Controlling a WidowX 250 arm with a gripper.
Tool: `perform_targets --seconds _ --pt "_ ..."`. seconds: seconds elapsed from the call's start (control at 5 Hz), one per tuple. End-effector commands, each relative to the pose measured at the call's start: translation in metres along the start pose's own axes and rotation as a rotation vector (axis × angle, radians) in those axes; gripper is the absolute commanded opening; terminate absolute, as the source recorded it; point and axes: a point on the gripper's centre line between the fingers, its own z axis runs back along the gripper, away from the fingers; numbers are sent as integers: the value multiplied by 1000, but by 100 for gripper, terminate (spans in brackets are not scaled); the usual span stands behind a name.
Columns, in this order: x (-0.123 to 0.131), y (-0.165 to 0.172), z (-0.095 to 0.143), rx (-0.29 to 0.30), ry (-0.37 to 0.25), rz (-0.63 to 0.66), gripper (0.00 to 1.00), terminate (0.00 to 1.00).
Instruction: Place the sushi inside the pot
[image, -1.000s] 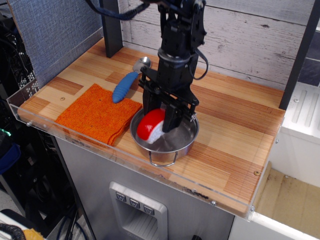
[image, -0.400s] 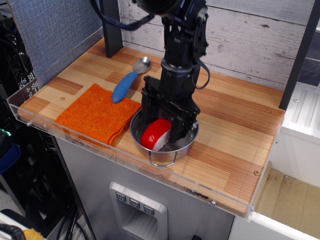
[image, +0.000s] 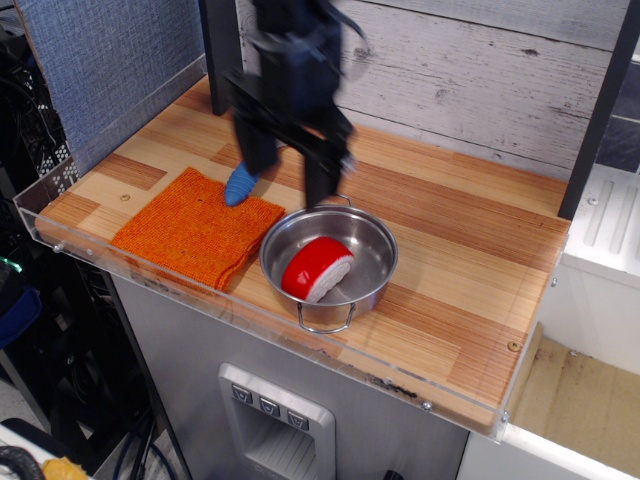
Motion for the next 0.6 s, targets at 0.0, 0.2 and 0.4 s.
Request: perform_targets --seconds 0.0,0.2,0.4 --pt "8 32 19 -14 -31 94 100 0" --pt "12 38 12 6 32 139 100 0" --pt "12 38 12 6 32 139 100 100"
